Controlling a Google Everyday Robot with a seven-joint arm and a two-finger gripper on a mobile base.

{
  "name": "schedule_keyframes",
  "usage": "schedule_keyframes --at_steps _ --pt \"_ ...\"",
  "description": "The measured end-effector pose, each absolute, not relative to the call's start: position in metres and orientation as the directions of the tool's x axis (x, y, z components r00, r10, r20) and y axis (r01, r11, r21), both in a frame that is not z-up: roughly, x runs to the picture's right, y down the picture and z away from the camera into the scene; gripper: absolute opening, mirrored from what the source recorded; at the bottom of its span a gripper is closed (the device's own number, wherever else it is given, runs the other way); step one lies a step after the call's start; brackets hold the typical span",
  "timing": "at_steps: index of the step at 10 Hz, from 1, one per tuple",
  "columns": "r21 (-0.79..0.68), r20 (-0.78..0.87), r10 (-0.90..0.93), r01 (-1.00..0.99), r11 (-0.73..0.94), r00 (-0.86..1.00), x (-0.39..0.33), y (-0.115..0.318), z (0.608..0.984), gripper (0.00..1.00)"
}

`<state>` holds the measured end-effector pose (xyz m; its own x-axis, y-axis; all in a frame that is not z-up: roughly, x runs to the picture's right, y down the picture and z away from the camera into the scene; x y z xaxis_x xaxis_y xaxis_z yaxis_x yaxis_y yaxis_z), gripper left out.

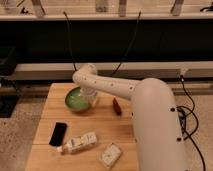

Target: Pick up the ceramic bowl

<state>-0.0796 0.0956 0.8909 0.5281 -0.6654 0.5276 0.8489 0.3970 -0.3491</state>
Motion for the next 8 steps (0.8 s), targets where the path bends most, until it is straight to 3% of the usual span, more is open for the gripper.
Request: schedule_keyframes --at_steps 8 --pt "-0.315 0.529 -0.706 0.881 0.353 0.471 -0.090 0.101 0.895 0.05"
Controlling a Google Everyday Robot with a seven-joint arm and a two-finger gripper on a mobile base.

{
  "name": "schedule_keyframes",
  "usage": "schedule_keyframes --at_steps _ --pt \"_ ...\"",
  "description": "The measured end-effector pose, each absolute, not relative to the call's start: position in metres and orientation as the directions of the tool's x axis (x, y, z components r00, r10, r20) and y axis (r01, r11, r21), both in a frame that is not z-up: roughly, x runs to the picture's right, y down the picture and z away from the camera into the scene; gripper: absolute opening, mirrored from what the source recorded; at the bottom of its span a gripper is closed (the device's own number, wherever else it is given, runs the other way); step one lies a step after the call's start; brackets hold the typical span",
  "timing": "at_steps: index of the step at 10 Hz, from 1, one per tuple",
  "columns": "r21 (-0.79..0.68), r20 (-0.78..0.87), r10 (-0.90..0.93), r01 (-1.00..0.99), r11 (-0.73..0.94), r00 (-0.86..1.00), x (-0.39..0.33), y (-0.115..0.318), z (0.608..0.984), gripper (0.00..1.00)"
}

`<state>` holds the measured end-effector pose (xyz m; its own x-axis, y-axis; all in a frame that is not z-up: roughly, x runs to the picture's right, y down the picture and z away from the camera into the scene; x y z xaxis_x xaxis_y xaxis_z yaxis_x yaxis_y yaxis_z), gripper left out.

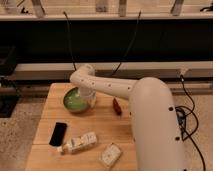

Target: Pick up the ceramic bowl

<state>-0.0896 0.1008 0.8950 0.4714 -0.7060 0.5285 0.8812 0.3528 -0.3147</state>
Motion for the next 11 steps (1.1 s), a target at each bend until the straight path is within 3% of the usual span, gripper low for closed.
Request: schedule_keyframes --at_steps 2,5,6,8,11 --pt "-0.304 0.529 -0.722 0.894 0.329 0.446 -0.0923 0.1027 0.8949 0.13" --pt "-0.285 0.526 -0.743 0.909 0.305 0.414 -0.0969 0.1065 0.9002 0.14" --pt "-0.279 0.525 -0.750 0.914 0.295 0.403 -0.0975 0.1070 0.9006 0.12" --pt "-0.279 0.530 -0.749 0.916 0.288 0.397 -0.0992 0.1026 0.8942 0.01" --pt "-0.272 0.533 -0.755 0.923 0.273 0.381 -0.0997 0.0992 0.8925 0.00"
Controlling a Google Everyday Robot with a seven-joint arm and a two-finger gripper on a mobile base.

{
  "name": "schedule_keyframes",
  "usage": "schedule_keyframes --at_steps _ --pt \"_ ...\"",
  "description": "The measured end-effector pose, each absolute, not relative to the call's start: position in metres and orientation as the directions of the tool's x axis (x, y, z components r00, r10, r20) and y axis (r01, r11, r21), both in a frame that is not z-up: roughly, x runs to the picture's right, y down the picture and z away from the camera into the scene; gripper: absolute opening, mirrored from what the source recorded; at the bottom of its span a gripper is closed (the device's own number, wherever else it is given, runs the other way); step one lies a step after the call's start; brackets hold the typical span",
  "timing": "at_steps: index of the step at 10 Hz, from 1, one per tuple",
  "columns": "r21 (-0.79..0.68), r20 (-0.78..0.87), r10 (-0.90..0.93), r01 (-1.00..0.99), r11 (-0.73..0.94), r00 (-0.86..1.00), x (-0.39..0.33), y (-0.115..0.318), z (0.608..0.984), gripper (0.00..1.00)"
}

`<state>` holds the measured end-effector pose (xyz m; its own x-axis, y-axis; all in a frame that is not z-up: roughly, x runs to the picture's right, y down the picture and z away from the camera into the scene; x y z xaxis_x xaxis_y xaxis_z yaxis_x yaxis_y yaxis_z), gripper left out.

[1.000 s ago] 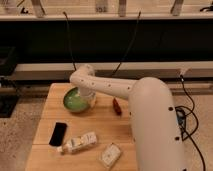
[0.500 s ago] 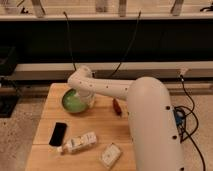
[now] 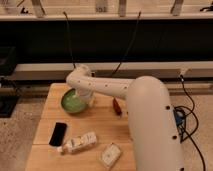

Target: Pick up the ceramic bowl

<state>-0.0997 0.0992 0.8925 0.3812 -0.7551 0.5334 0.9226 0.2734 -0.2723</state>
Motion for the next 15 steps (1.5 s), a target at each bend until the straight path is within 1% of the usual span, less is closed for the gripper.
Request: schedule_keyframes --at_steps 3,4,7,9,15 --pt "-0.259 0.540 -0.765 0.934 0.246 0.351 -0.1032 0.1013 0.8914 0.01" --pt "-0.254 0.539 -0.771 0.939 0.234 0.338 -0.1042 0.1016 0.8916 0.05" --pt "-0.239 0.540 -0.783 0.949 0.207 0.307 -0.1070 0.1034 0.8922 0.05" --pt "-0.233 0.542 -0.788 0.953 0.194 0.293 -0.1080 0.0993 0.8886 0.00" --pt "-0.213 0.546 -0.803 0.966 0.144 0.240 -0.1073 0.0947 0.8837 0.00"
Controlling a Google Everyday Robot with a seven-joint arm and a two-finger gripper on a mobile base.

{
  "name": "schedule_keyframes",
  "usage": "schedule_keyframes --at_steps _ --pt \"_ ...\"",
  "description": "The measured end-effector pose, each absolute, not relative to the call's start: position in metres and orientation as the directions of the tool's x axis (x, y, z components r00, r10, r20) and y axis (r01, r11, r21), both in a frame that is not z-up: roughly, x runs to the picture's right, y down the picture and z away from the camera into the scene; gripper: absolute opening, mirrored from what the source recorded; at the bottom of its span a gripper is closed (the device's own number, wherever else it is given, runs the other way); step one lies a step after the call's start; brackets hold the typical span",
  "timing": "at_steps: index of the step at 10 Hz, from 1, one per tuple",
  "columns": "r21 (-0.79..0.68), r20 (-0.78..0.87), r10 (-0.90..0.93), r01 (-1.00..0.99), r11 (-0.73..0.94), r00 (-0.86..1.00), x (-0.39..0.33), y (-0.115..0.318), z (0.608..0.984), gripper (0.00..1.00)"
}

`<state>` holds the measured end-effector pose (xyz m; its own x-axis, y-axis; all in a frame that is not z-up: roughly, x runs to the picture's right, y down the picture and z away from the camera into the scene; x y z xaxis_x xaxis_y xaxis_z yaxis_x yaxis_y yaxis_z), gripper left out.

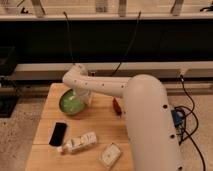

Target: Pick up the ceramic bowl

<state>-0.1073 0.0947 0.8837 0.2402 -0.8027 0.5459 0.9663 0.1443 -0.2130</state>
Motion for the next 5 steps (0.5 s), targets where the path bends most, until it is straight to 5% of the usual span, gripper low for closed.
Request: schedule_keyframes --at_steps 3,5 --pt "-0.186 0.548 -0.813 0.976 0.111 0.197 -0.1168 0.1005 0.8847 0.06" --pt "-0.182 0.548 -0.817 0.979 0.094 0.180 -0.1135 0.0975 0.8819 0.00"
